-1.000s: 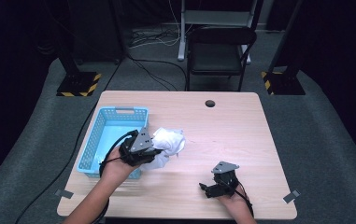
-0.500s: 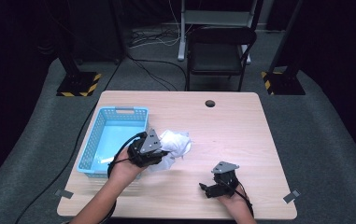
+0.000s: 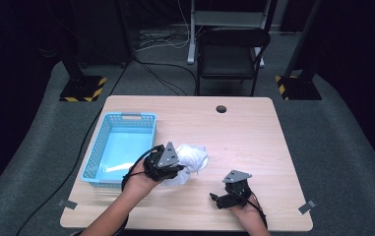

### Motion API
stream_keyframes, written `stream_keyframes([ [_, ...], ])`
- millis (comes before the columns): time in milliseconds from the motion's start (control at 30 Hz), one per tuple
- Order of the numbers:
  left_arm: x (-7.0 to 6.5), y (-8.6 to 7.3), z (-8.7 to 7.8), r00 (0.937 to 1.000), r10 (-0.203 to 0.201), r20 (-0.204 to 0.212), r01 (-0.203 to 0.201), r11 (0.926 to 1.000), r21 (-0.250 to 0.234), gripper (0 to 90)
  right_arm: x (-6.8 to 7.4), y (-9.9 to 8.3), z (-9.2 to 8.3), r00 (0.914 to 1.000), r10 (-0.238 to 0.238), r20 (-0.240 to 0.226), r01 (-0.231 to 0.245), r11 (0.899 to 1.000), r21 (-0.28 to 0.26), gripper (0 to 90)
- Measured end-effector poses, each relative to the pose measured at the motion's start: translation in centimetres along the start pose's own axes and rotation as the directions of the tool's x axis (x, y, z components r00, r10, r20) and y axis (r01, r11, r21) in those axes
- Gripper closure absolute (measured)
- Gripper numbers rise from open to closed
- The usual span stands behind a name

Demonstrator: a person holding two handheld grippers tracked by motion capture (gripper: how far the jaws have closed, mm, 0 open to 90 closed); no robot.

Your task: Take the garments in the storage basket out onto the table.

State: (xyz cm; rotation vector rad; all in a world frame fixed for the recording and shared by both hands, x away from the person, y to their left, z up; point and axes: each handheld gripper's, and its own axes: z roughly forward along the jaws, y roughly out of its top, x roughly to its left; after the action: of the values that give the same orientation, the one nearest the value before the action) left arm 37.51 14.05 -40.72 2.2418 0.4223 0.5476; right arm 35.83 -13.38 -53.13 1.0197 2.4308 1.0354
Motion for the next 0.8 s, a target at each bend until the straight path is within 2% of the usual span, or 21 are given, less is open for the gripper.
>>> stream_keyframes([
  [800, -0.9, -0.9, 2.4, 0.9997, 0.013, 0.022, -0.015, 0.9986, 0.05, 63.7, 0.0, 0.0, 0.0, 1.0, -0.001, -0.002, 0.001, 1.0, 0.0, 5.3],
])
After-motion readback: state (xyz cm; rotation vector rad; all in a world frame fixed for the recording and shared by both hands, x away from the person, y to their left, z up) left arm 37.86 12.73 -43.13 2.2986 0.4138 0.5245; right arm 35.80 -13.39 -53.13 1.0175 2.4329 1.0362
